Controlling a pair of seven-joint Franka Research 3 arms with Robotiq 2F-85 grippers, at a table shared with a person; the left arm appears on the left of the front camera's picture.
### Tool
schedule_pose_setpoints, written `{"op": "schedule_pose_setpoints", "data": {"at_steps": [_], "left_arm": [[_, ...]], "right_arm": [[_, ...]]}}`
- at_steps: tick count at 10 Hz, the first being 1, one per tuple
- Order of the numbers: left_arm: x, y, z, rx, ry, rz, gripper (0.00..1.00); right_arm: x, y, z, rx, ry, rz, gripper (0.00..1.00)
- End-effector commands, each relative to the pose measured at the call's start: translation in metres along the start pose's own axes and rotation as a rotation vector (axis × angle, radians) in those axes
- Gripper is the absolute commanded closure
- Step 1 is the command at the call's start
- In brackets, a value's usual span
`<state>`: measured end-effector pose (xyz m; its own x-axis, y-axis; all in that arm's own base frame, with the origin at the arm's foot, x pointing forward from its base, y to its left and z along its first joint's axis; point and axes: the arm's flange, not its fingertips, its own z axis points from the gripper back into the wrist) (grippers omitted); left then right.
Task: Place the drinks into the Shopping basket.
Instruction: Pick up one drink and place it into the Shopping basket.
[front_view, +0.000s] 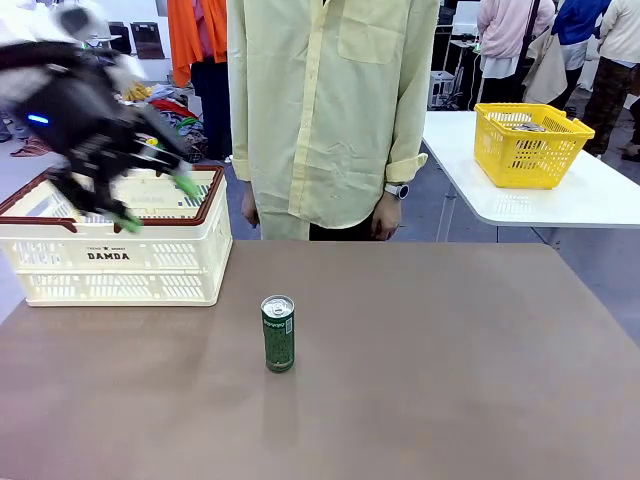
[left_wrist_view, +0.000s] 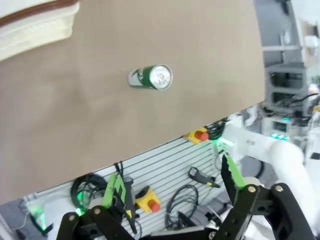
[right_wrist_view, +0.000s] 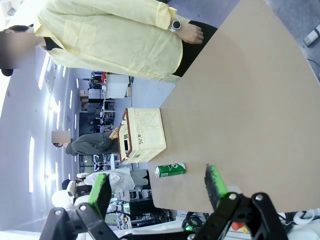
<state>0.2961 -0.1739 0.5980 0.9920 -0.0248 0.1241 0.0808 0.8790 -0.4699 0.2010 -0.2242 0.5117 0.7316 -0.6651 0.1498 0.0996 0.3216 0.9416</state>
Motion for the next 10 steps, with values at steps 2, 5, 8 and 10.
{"op": "schedule_pose_setpoints", "data": {"at_steps": [2, 5, 8, 10], "left_arm": [[0.046, -0.043, -0.066, 0.150, 0.001, 0.009, 0.00], [0.067, -0.073, -0.154, 0.234, 0.014, -0.028, 0.00], [0.074, -0.065, -0.201, 0.322, 0.035, 0.041, 0.00], [0.071, -0.053, -0.217, 0.343, 0.043, 0.082, 0.00]], "right_arm": [[0.001, 0.002, 0.001, 0.016, -0.002, 0.014, 0.00], [0.001, 0.002, 0.001, 0.016, -0.002, 0.014, 0.00], [0.001, 0.002, 0.001, 0.016, -0.002, 0.014, 0.00], [0.001, 0.002, 0.001, 0.016, -0.002, 0.014, 0.00]]}}
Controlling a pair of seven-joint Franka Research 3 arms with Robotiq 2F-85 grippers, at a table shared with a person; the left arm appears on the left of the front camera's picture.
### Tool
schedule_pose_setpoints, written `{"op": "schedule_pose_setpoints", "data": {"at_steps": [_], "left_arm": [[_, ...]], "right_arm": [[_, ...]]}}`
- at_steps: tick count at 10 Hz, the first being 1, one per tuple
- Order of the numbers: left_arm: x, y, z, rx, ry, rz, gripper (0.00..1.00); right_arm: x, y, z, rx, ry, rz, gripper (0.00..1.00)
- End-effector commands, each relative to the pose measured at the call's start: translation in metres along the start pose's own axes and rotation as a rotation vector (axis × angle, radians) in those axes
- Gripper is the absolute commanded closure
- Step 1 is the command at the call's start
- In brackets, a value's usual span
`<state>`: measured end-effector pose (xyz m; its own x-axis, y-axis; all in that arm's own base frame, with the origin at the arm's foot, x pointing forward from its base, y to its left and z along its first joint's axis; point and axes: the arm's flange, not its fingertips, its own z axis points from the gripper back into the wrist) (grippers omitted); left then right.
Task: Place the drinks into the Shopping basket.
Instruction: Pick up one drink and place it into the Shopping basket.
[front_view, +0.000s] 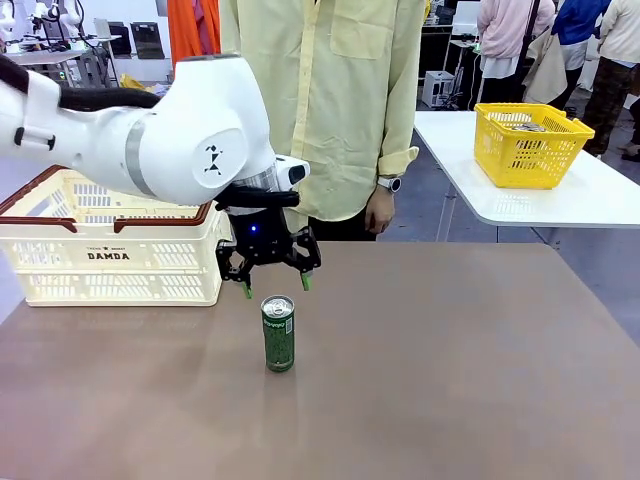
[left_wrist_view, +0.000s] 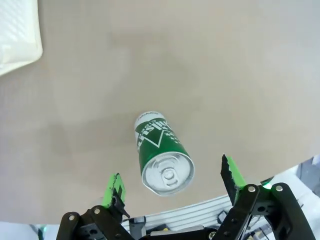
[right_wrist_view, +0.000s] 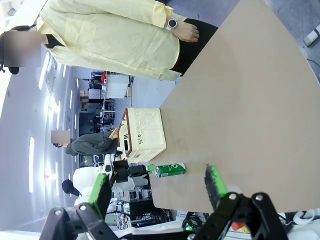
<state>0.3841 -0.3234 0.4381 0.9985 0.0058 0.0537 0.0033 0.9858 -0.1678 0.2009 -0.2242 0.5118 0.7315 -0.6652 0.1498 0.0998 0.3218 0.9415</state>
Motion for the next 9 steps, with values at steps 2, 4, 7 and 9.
{"op": "schedule_pose_setpoints", "data": {"at_steps": [2, 4, 7, 9], "left_arm": [[-0.001, -0.002, -0.019, 0.027, 0.024, 0.045, 0.00], [-0.005, -0.010, -0.044, 0.049, 0.068, 0.041, 0.00], [-0.011, -0.009, -0.064, 0.101, 0.140, 0.060, 0.00], [-0.011, -0.007, -0.065, 0.114, 0.125, 0.072, 0.00]], "right_arm": [[0.001, 0.002, 0.001, 0.016, -0.002, 0.014, 0.00], [0.001, 0.002, 0.001, 0.016, -0.002, 0.014, 0.00], [0.001, 0.002, 0.001, 0.016, -0.002, 0.014, 0.00], [0.001, 0.002, 0.001, 0.016, -0.002, 0.014, 0.00]]}}
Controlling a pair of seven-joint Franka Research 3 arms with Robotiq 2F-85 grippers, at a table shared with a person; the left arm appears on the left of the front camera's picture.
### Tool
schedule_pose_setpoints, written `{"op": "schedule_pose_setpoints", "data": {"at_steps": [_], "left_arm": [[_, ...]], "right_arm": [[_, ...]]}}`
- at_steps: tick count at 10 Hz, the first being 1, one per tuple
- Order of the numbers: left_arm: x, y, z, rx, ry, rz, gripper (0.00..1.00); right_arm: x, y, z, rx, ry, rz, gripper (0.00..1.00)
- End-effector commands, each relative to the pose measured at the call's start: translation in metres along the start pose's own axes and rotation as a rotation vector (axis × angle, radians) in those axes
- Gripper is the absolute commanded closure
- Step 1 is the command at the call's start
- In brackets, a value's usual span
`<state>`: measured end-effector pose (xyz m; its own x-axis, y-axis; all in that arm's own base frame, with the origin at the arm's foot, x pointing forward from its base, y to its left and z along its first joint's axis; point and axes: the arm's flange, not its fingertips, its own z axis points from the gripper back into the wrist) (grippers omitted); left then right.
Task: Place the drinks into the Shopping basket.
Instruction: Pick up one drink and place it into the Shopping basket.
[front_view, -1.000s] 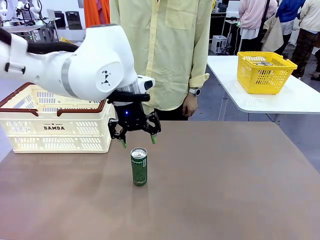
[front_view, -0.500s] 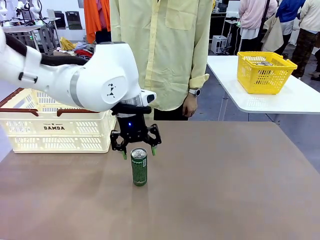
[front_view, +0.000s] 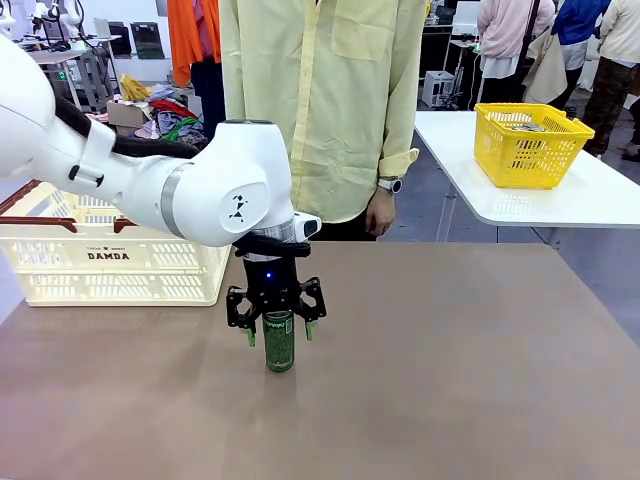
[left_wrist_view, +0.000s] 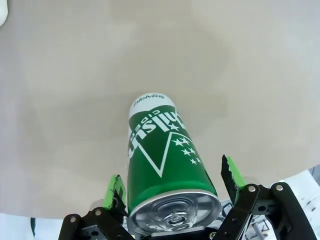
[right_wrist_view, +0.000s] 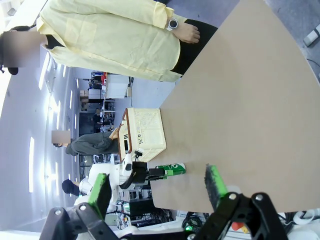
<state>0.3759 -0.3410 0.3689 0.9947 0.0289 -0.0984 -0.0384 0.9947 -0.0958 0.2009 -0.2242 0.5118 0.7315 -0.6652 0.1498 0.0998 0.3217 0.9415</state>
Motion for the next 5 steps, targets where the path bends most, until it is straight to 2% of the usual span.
{"op": "schedule_pose_setpoints", "data": {"at_steps": [1, 2, 5], "left_arm": [[0.0006, -0.0014, 0.0058, 0.042, -0.034, 0.031, 0.00], [0.0009, -0.0024, 0.0044, 0.052, -0.057, 0.015, 0.00], [-0.0016, -0.0037, 0.0002, 0.054, -0.023, 0.002, 0.00]], "right_arm": [[0.0006, 0.0015, 0.0007, 0.016, -0.002, 0.014, 0.00], [0.0006, 0.0015, 0.0007, 0.016, -0.002, 0.014, 0.00], [0.0006, 0.0015, 0.0007, 0.016, -0.002, 0.014, 0.00]]}}
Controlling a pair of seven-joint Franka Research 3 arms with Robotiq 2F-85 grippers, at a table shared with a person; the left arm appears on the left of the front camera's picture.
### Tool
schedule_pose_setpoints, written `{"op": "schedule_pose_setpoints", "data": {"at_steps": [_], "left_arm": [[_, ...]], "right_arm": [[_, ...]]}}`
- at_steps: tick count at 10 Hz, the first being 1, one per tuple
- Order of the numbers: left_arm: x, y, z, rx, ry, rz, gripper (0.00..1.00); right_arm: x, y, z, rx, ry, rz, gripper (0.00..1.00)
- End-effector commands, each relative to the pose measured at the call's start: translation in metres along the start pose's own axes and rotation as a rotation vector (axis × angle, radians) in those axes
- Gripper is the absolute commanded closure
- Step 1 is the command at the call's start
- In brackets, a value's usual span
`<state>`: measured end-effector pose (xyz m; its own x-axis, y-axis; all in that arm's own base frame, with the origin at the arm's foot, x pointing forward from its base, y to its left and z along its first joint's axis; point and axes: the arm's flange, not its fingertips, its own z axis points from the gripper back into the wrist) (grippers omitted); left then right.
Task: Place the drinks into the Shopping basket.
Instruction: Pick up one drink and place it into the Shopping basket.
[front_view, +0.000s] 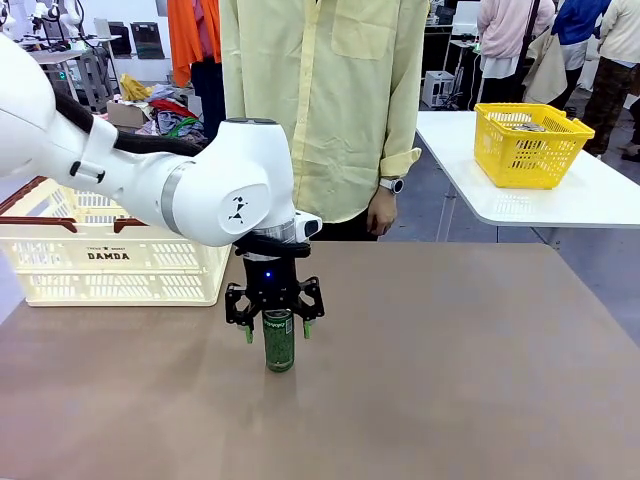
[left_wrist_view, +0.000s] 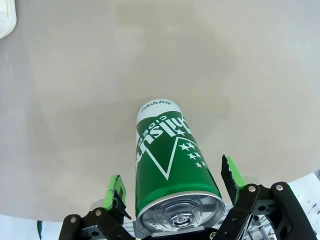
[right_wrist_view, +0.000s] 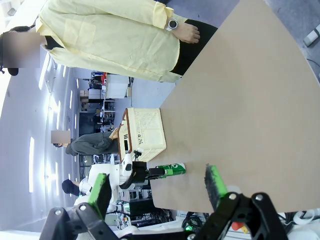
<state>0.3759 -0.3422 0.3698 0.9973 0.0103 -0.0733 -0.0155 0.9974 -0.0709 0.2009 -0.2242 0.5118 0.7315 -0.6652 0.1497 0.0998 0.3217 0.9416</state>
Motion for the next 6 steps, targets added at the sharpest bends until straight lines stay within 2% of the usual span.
{"op": "schedule_pose_setpoints", "data": {"at_steps": [1, 2, 3, 6], "left_arm": [[-0.0034, -0.0052, -0.0020, 0.020, 0.009, 0.009, 0.00], [-0.0037, -0.0074, -0.0025, 0.015, 0.009, 0.001, 0.60], [-0.0029, -0.0088, -0.0030, 0.015, 0.008, -0.003, 1.00], [-0.0029, -0.0121, -0.0046, 0.059, -0.051, -0.028, 1.00]], "right_arm": [[0.0006, 0.0016, 0.0007, 0.016, -0.002, 0.014, 0.00], [0.0006, 0.0016, 0.0007, 0.016, -0.002, 0.014, 0.00], [0.0006, 0.0016, 0.0007, 0.016, -0.002, 0.014, 0.00], [0.0006, 0.0016, 0.0007, 0.016, -0.002, 0.014, 0.00]]}}
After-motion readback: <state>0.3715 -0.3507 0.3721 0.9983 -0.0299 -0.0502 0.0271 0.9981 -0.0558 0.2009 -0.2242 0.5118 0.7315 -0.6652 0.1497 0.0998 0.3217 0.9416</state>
